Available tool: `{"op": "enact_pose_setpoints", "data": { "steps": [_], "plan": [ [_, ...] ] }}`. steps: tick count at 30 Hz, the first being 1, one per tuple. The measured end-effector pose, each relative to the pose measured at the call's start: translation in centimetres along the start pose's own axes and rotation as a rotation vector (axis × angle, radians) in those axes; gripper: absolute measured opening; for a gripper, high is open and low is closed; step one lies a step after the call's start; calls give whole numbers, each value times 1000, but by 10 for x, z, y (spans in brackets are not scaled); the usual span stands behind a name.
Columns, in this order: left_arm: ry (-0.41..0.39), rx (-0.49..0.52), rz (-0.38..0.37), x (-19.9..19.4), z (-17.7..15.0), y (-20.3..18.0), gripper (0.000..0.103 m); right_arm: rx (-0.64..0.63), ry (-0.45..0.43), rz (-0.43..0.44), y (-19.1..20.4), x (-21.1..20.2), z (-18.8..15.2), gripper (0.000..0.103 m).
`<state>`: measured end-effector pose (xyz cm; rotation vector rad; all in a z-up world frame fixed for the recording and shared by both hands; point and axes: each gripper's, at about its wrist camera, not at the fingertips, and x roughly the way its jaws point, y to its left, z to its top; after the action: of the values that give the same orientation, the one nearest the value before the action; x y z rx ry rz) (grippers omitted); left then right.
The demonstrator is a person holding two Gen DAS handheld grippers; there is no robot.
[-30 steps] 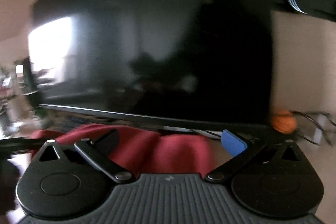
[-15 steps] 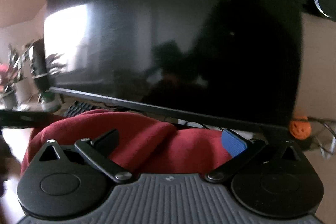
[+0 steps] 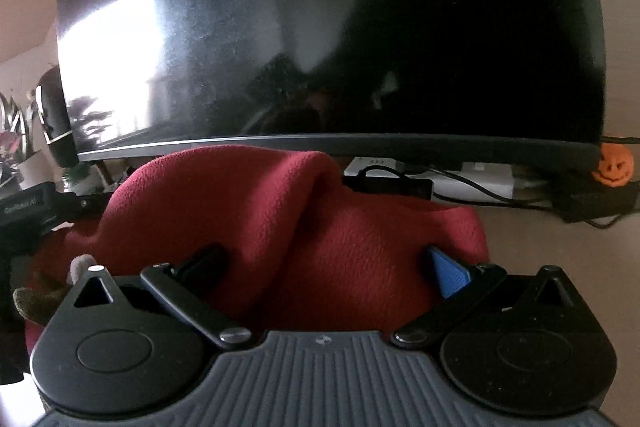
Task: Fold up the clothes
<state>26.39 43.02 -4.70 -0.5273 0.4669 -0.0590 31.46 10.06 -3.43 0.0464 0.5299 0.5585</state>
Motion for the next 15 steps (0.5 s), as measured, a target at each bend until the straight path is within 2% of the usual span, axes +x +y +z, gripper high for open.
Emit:
{"op": "enact_pose_setpoints", "data": {
  "steps": [5,6,9,11,13,15],
  "plan": [
    [-5,2,-9,-4,-3,6,103,-11,2,-3,4,2,1,103],
    [-10,0,-2,-18,-5,3,103,-18,1,-5,5,-2,1,103],
    [-22,3,88,-33,-8,-8,103,-33,12,-32,10,-15,3,103],
    [-51,17,158,-50,-11,-20,103,3,37,-41,13,-29,7,103],
    [-86,39,193,-75,-16,-37,103,44,70,-32,15,-47,8,103],
    [-113,57,208,-104,-21,-58,103,74,64,-21,18,-79,4,103]
  ]
}}
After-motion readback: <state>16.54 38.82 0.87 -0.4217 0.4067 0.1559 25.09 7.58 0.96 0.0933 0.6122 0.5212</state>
